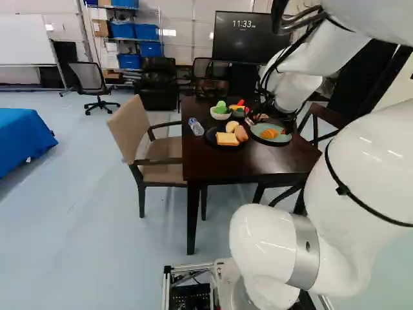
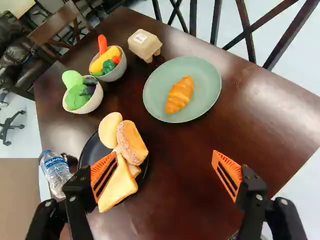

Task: Move the croissant to the empty plate

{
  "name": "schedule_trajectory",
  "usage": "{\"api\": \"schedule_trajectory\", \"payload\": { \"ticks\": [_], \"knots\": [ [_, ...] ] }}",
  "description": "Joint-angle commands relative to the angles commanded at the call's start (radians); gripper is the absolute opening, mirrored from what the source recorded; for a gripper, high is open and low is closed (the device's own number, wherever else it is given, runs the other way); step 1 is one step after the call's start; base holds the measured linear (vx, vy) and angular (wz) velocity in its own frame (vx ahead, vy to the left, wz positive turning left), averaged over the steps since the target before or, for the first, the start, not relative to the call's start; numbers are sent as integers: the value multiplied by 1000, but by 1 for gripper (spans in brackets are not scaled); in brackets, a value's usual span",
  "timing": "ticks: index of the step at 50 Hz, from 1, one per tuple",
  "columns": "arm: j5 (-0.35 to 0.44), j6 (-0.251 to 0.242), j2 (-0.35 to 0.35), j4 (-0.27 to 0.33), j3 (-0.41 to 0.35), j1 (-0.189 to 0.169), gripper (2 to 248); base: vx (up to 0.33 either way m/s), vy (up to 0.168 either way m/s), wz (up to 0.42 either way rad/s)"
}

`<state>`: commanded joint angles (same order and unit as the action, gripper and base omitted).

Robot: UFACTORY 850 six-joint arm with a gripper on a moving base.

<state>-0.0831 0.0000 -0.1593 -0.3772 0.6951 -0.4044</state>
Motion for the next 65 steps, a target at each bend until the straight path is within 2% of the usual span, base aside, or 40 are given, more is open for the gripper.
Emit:
{"api": "schedule_trajectory", "payload": {
  "ticks": [37,65],
  "knots": [
    [0,0,-69,0,-62,133,247,0,0,0],
    [0,0,-51,0,-46,244,247,0,0,0]
  ]
}}
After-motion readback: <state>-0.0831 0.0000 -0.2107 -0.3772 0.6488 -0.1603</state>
